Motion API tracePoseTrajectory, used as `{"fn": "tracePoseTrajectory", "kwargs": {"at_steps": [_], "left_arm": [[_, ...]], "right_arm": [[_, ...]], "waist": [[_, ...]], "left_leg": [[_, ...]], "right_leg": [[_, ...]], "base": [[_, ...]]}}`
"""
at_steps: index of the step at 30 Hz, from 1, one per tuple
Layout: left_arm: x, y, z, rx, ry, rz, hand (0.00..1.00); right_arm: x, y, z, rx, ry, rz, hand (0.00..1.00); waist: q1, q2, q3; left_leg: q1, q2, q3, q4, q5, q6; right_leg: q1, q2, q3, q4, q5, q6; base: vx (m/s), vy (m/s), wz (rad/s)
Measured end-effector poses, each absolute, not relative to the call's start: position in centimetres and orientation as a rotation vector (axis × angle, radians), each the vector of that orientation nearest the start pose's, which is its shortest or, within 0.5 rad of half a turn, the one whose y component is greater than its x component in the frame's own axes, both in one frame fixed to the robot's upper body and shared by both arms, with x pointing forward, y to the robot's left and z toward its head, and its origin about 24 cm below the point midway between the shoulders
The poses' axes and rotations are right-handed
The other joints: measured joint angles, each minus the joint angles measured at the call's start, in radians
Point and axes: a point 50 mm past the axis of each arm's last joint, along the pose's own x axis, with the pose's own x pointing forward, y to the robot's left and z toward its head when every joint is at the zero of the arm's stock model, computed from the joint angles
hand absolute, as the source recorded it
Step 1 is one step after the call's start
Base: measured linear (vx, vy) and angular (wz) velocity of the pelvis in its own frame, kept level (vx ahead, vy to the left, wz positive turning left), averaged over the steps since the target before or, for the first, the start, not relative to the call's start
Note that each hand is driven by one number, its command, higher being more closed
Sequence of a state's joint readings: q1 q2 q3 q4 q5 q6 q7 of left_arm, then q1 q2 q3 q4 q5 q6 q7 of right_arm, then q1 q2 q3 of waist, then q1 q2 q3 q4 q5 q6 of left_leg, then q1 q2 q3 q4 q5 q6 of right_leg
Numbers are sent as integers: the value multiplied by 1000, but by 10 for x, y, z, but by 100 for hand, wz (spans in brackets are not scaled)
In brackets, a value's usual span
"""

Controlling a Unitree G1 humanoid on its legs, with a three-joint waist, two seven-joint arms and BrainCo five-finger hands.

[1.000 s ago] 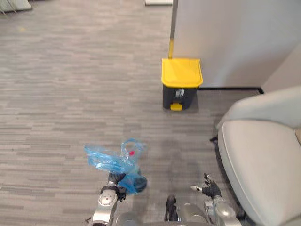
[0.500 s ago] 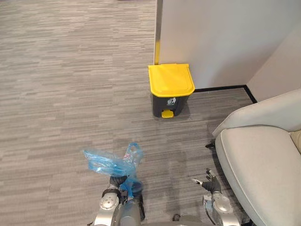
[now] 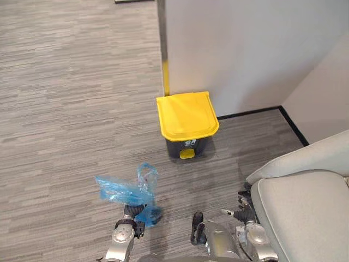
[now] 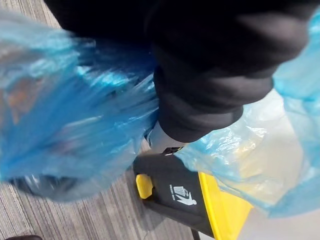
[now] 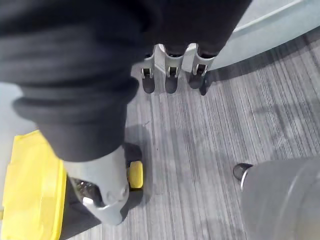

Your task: Gather rubbish on tea table into small bin, then transfer packed bag to large trash can.

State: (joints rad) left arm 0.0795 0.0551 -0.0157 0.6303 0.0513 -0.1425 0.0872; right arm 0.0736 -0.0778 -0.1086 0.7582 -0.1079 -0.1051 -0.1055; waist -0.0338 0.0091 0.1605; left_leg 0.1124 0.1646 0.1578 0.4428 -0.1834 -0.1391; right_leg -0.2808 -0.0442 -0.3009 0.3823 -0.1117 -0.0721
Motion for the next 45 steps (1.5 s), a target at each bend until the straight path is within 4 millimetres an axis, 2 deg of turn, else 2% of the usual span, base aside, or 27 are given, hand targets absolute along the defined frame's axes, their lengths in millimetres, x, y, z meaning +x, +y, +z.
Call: {"fn": "tracePoseTrajectory", "kwargs": {"at_steps": [1,2,4,5,7,8,10,11,12,13,14,15,18,19,20,23,24,25,27,28,29,30,31,33,34,36,45], "left_arm": [[182,165,-97,104,563,77,100],[181,162,-97,93,560,75,100],[184,158,-92,80,532,68,100],[184,159,-90,78,522,65,100],[183,159,-89,77,518,64,100],[181,160,-91,78,526,67,100],[178,160,-92,76,536,69,100],[177,160,-93,75,537,68,100],[177,161,-93,77,541,71,100],[176,162,-95,80,549,75,100],[175,167,-95,95,552,79,100],[176,170,-95,105,552,79,100],[171,178,-99,126,578,88,100],[168,181,-101,135,590,90,100],[167,183,-101,140,597,92,100],[159,184,-109,147,644,88,100],[159,184,-110,148,647,87,100],[159,182,-110,150,649,80,100],[159,186,-110,169,650,74,100],[160,187,-110,172,652,75,100],[159,190,-111,182,658,77,100],[158,194,-111,195,662,80,100],[158,187,-115,178,680,65,100],[158,178,-116,150,680,60,100],[158,175,-116,142,680,58,100],[156,173,-118,136,691,55,100],[152,174,-123,135,721,59,100]], "right_arm": [[155,-201,-119,-169,727,-197,0],[155,-197,-117,-157,711,-197,0],[158,-195,-113,-130,682,-207,0],[161,-194,-112,-122,675,-208,0],[162,-194,-111,-116,671,-211,0],[165,-194,-110,-111,665,-213,0],[163,-195,-111,-103,669,-229,0],[163,-197,-111,-107,671,-235,0],[161,-199,-112,-113,682,-237,0],[160,-195,-114,-105,691,-230,0],[158,-193,-115,-97,695,-228,0],[158,-192,-115,-95,697,-229,0],[166,-191,-113,-95,682,-219,0],[170,-190,-113,-95,680,-214,0],[171,-190,-113,-95,680,-213,0],[172,-188,-116,-105,698,-197,0],[170,-187,-117,-108,703,-193,0],[166,-186,-119,-110,715,-188,0],[167,-186,-118,-116,713,-183,0],[167,-188,-118,-121,712,-185,0],[165,-188,-120,-120,721,-186,0],[161,-188,-122,-120,736,-187,0],[157,-193,-126,-134,767,-193,0],[151,-202,-129,-156,792,-203,0],[150,-202,-129,-158,797,-203,0],[147,-203,-130,-155,806,-210,0],[139,-210,-134,-145,836,-243,0]], "waist": [[0,2,2],[9,1,2],[25,1,3],[38,-1,4],[55,-5,6],[60,-4,7],[64,-10,10],[68,5,2],[78,11,4],[78,-6,1],[74,-27,-8],[77,-37,-13],[78,-39,-14],[79,-39,-14],[81,-41,-14],[74,-35,-15],[73,-35,-14],[64,-33,-14],[46,-35,-15],[42,-35,-16],[45,-51,-22],[44,-70,-23],[41,-38,-27],[47,-12,-34],[47,-5,-37],[45,-3,-38],[46,-4,-39]], "left_leg": [[-60,29,-21,196,86,-16],[-118,61,-18,344,94,-25],[-241,104,0,528,44,13],[-308,118,16,549,22,42],[-370,112,42,475,-12,61],[-387,100,53,384,-21,73],[-388,45,43,97,-13,71],[-374,25,26,-26,17,46],[-354,9,23,-112,122,94],[-345,-5,38,-119,124,92],[-338,-34,46,-127,114,108],[-335,-52,69,-123,102,123],[-278,-96,97,-158,86,143],[-248,-113,105,-184,66,150],[-237,-120,114,-200,58,150],[-163,-141,138,-269,52,157],[-150,-140,137,-272,49,161],[-134,-136,131,-274,45,165],[-118,-128,119,-286,44,164],[-109,-114,115,-287,48,156],[-107,-119,104,-283,49,145],[-103,-136,89,-278,44,137],[-100,-115,61,-277,41,121],[-99,-91,48,-292,42,118],[-96,-81,38,-303,51,105],[-57,-57,33,-343,59,92],[-52,-81,0,-358,66,86]], "right_leg": [[81,14,-3,-48,-4,-2],[132,22,2,-82,-10,-7],[199,35,8,-131,-28,-10],[229,40,20,-157,-39,-9],[263,39,40,-186,-43,-3],[282,34,44,-195,-40,13],[299,14,63,-191,-59,49],[297,9,75,-182,-70,67],[295,6,110,-162,-90,101],[295,-4,124,-160,-91,105],[297,-30,138,-177,-95,116],[298,-52,146,-181,-102,129],[317,-92,189,-180,-97,151],[311,-109,202,-152,-110,173],[301,-118,215,-116,-119,187],[151,-153,232,212,-103,216],[128,-158,231,264,-96,213],[106,-161,220,300,-126,195],[64,-147,207,272,-164,169],[46,-121,192,190,-161,157],[45,-92,189,41,-81,129],[43,-91,199,0,-16,122],[73,-76,177,-10,-14,114],[100,-55,165,-74,-2,104],[118,-41,158,-109,10,103],[181,-6,148,-199,42,91],[282,-4,133,-399,151,114]], "base": [[363,-134,17],[259,-76,-4],[223,-44,-22],[272,-12,-32],[240,62,-27],[234,133,-14],[252,191,-21],[330,293,-42],[284,228,-37],[338,254,-23],[258,160,-5],[249,170,-5],[194,134,-25],[135,95,-37],[130,102,-40],[96,81,-24],[154,34,0],[167,7,17],[207,-74,24],[233,-141,22],[201,-116,25],[210,-101,34],[218,-83,28],[185,-92,9],[113,-99,-1],[129,-102,-2],[-1,31,7]]}}
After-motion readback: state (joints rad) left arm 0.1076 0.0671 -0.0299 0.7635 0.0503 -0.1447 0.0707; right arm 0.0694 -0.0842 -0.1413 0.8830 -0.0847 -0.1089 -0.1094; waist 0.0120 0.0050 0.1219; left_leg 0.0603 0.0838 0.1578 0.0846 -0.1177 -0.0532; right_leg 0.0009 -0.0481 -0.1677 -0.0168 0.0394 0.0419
